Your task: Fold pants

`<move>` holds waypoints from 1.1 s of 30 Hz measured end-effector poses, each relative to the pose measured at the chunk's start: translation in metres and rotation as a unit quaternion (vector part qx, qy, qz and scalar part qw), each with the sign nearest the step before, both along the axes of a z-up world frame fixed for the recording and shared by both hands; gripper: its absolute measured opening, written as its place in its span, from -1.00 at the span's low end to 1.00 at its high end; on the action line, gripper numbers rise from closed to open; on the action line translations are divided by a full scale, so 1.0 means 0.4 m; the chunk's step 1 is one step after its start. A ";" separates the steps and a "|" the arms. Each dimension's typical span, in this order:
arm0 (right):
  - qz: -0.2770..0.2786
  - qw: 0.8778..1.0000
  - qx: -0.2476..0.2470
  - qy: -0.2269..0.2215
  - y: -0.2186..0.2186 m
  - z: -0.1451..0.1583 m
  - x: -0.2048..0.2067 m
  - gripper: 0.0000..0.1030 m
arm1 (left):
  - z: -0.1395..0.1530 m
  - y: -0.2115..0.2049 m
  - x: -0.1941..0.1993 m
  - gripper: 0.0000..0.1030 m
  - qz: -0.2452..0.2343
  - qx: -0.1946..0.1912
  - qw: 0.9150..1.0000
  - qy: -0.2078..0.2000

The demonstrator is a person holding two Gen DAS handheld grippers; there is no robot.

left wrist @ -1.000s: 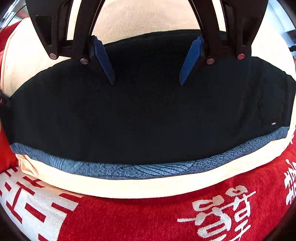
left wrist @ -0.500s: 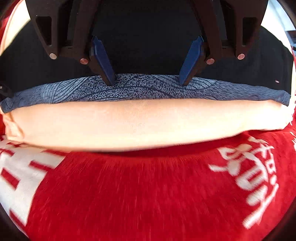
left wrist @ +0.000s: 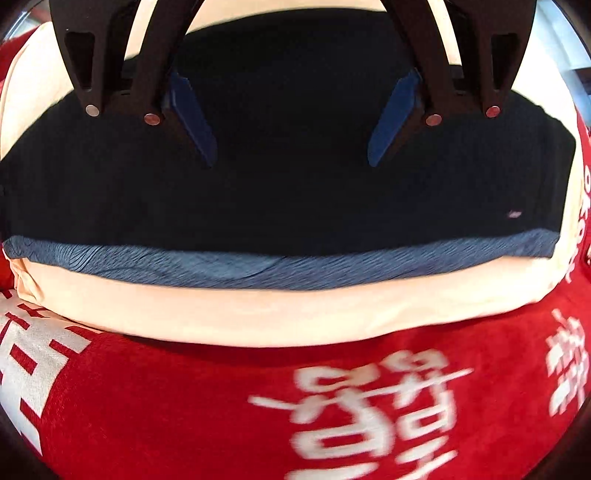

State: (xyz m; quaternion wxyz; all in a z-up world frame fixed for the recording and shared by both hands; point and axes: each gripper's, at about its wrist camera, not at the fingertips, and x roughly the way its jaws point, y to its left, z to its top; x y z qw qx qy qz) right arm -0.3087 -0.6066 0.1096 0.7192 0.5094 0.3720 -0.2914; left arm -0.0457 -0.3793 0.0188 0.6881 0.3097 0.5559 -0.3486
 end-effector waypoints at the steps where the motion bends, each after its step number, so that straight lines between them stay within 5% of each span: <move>1: 0.016 1.000 0.014 -0.019 0.045 0.004 0.028 -0.18 | 0.002 0.035 0.022 0.65 0.003 0.001 1.000 -0.002; 6: 0.080 0.984 0.109 -0.113 0.316 -0.015 0.214 -0.14 | 0.022 0.180 0.118 0.65 0.002 0.008 1.000 -0.006; 10: 0.079 0.960 0.198 -0.179 0.545 -0.104 0.399 -0.14 | 0.048 0.299 0.249 0.65 -0.006 0.009 1.000 -0.022; 13: 0.059 0.952 0.220 -0.206 0.661 -0.162 0.485 -0.14 | 0.030 0.346 0.335 0.65 -0.007 0.022 0.999 -0.038; 17: 0.036 0.953 0.228 -0.197 0.691 -0.233 0.555 -0.14 | -0.039 0.442 0.432 0.65 0.004 0.051 0.997 -0.049; 24: 0.019 0.947 0.229 -0.224 0.668 -0.244 0.570 -0.10 | -0.051 0.472 0.488 0.68 -0.028 -0.012 1.000 -0.004; 26: 0.010 0.946 0.233 -0.224 0.647 -0.242 0.571 -0.34 | -0.050 0.470 0.520 0.68 -0.041 -0.021 0.999 0.009; 27: 0.019 0.954 0.218 -0.208 0.638 -0.223 0.582 -0.83 | -0.047 0.471 0.535 0.68 -0.049 -0.020 0.999 0.011; 30: 0.047 0.962 0.169 -0.207 0.653 -0.142 0.567 -0.84 | -0.053 0.491 0.568 0.68 -0.069 -0.015 0.997 0.015; 33: 0.049 0.973 0.150 -0.171 0.687 -0.146 0.556 -0.84 | -0.057 0.505 0.566 0.68 -0.087 -0.017 0.996 0.006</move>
